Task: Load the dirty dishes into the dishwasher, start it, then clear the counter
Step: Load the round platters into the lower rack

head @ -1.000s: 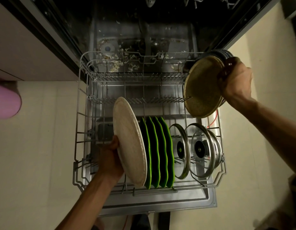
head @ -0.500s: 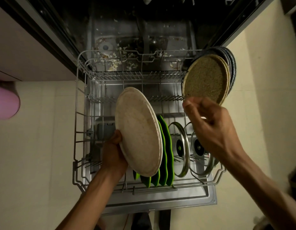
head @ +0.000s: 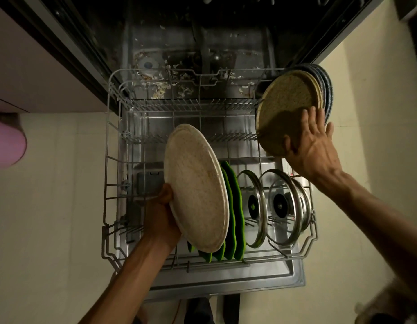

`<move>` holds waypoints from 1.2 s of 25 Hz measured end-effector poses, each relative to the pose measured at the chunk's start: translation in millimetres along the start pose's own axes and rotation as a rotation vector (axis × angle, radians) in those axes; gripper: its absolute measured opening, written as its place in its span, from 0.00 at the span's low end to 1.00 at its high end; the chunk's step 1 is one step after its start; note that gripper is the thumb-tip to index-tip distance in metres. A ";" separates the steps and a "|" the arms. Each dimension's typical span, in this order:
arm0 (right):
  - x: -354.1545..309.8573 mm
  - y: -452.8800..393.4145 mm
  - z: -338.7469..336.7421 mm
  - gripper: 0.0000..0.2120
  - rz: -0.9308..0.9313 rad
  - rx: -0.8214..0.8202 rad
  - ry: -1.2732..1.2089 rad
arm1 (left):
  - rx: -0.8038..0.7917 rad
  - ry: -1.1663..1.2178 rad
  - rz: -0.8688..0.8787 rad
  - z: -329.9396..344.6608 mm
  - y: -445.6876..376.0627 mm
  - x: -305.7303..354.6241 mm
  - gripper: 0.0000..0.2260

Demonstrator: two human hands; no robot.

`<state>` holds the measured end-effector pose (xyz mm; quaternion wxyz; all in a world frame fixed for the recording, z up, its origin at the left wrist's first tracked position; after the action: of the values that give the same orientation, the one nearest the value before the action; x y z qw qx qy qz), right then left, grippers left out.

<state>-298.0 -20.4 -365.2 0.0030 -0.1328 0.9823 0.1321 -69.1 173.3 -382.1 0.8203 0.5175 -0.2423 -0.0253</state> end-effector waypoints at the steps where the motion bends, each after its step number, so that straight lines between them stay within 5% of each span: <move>1: -0.6 -6.0 -3.4 0.35 -0.004 -0.004 -0.009 | 0.011 0.005 -0.003 -0.5 -0.3 -0.3 0.10; 7: -4.9 -20.4 -18.5 0.34 -0.010 -0.016 -0.087 | 0.021 0.017 -0.019 -1.0 -1.5 0.0 0.10; 10: -39.6 21.6 -31.6 0.22 -0.055 -0.060 -0.504 | -0.018 0.006 -0.012 -0.1 -4.1 2.8 0.09; 15: -98.6 95.6 -60.9 0.17 -0.018 -0.442 -1.273 | -0.012 -0.030 0.011 4.0 -9.8 5.4 0.11; 22: -100.4 117.6 -68.0 0.11 -0.160 -0.205 -0.876 | -0.049 -0.236 0.106 10.4 -12.3 1.6 0.09; 27: -45.4 76.6 -93.7 0.07 0.070 0.156 -0.777 | 0.032 -0.233 0.153 2.1 -26.0 13.4 0.05; 30: -15.0 37.6 -75.1 0.08 0.169 0.231 -0.597 | 0.040 -0.233 0.158 -3.4 -28.1 15.7 0.05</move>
<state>-291.2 -1.1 -282.4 0.2949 -0.0050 0.9541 0.0529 -48.0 158.5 -401.6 0.7756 0.5065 -0.3763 -0.0158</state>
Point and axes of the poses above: each hand's wrist, its own y-axis away from the middle knuckle, its own z-axis out of the palm, x = y × z, the point moved 1 cm from there along -y, towards the middle knuckle, and after that the axes turned 2 degrees about y, right-handed, at the moved point
